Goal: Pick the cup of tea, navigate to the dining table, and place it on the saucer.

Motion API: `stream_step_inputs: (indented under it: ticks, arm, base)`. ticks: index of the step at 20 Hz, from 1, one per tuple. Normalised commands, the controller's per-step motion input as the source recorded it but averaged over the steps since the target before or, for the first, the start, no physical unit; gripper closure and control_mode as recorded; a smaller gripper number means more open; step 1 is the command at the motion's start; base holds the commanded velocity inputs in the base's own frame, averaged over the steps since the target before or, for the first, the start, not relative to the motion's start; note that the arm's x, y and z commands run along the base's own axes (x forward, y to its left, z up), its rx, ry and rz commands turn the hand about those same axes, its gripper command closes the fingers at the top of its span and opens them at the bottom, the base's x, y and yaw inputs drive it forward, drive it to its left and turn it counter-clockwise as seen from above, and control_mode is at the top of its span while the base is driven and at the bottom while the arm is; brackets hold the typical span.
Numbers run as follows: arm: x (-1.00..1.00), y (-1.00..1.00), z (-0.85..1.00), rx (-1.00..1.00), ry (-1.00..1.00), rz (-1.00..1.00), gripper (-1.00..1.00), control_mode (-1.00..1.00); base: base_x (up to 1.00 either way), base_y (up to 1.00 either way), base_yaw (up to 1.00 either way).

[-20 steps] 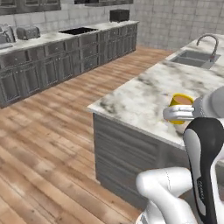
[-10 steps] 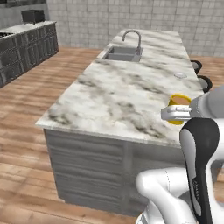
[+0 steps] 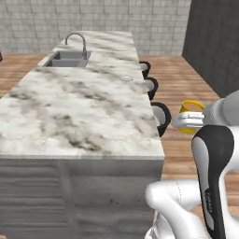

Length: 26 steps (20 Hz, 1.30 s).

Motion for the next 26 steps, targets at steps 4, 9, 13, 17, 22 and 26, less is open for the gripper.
stream_step_inputs:
  ticks: [4,9,13,17,22,26]
  arm:
    - [0.0,0.0,0.0,0.0,0.0,0.0,1.0,1.0]
    - [0.0,0.0,0.0,0.0,0.0,0.0,1.0,1.0]
    - [0.0,0.0,0.0,0.0,0.0,0.0,1.0,1.0]
    - [0.0,0.0,0.0,0.0,0.0,0.0,1.0,1.0]
    - [0.0,0.0,0.0,0.0,0.0,0.0,1.0,1.0]
    - [0.0,0.0,0.0,0.0,0.0,0.0,1.0,1.0]
  base:
    - [0.09,-1.0,-0.18]
    - [0.45,-1.0,0.05]
    - [0.87,-1.0,0.27]
    - [0.96,-1.0,0.33]
    - [0.89,-1.0,0.36]
    - [0.72,-0.9,0.56]
